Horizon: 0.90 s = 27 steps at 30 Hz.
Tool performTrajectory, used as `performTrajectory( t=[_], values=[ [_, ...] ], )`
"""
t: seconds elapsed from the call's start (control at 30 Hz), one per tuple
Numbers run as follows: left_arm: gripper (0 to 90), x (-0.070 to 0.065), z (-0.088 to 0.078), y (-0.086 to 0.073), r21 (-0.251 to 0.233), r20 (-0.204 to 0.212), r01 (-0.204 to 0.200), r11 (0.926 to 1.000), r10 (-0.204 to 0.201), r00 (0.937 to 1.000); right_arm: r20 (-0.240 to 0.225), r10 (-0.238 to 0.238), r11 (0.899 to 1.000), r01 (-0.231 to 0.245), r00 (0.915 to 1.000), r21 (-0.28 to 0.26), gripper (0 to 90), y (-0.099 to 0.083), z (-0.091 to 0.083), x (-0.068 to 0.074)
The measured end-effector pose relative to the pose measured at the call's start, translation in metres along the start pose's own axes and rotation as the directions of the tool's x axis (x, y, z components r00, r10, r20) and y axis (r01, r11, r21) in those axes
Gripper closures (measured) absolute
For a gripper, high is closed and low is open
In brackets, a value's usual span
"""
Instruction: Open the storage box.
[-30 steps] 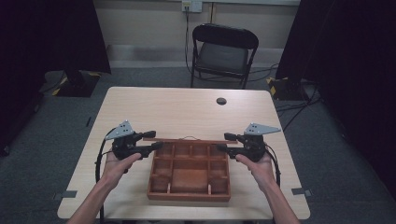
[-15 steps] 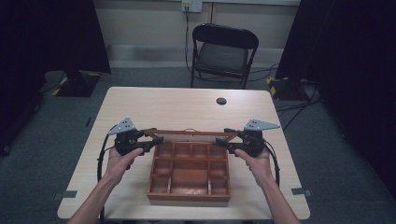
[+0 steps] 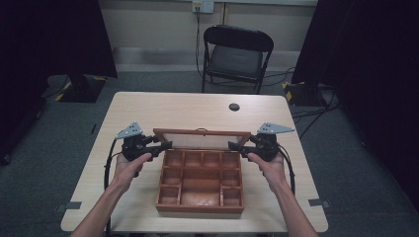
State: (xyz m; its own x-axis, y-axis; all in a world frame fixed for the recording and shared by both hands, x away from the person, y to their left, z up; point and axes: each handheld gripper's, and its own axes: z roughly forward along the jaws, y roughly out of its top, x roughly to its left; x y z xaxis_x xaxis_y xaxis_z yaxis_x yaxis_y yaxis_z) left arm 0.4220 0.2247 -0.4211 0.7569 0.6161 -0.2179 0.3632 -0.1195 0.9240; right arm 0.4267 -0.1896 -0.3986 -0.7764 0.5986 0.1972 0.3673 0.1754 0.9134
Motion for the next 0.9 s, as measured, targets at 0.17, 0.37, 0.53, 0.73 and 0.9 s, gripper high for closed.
performTrajectory(
  t=[0.17, 0.37, 0.53, 0.73, 0.9],
  values=[
    [51.4, 0.001, 0.001, 0.0, -0.005, -0.015, 0.006, 1.0, -0.006, 0.9999, 0.006, 0.007, 1.0, -0.007, 1.0, -0.001, 42.1, 0.0, 0.003, -0.002],
    [52.5, 0.004, 0.007, 0.002, 0.039, -0.034, -0.011, 0.9992, 0.013, 0.9993, 0.012, 0.024, 1.0, -0.024, 0.9997, -0.007, 42.3, -0.001, 0.008, -0.007],
    [52.4, 0.007, 0.014, 0.003, 0.048, -0.042, -0.012, 0.9988, 0.014, 0.999, 0.022, 0.028, 1.0, -0.028, 0.9994, -0.002, 43.3, -0.004, 0.014, -0.011],
    [54.1, 0.01, 0.017, 0.002, 0.048, -0.05, -0.012, 0.9988, 0.015, 0.9986, 0.027, 0.027, 1.0, -0.027, 0.9993, 0.006, 43.4, -0.003, 0.019, -0.016],
    [54.5, 0.012, 0.02, 0.001, 0.055, -0.055, -0.017, 0.9983, 0.02, 0.9983, 0.024, 0.018, 1.0, -0.018, 0.9996, 0.007, 43.0, 0.001, 0.025, -0.016]
  ],
)
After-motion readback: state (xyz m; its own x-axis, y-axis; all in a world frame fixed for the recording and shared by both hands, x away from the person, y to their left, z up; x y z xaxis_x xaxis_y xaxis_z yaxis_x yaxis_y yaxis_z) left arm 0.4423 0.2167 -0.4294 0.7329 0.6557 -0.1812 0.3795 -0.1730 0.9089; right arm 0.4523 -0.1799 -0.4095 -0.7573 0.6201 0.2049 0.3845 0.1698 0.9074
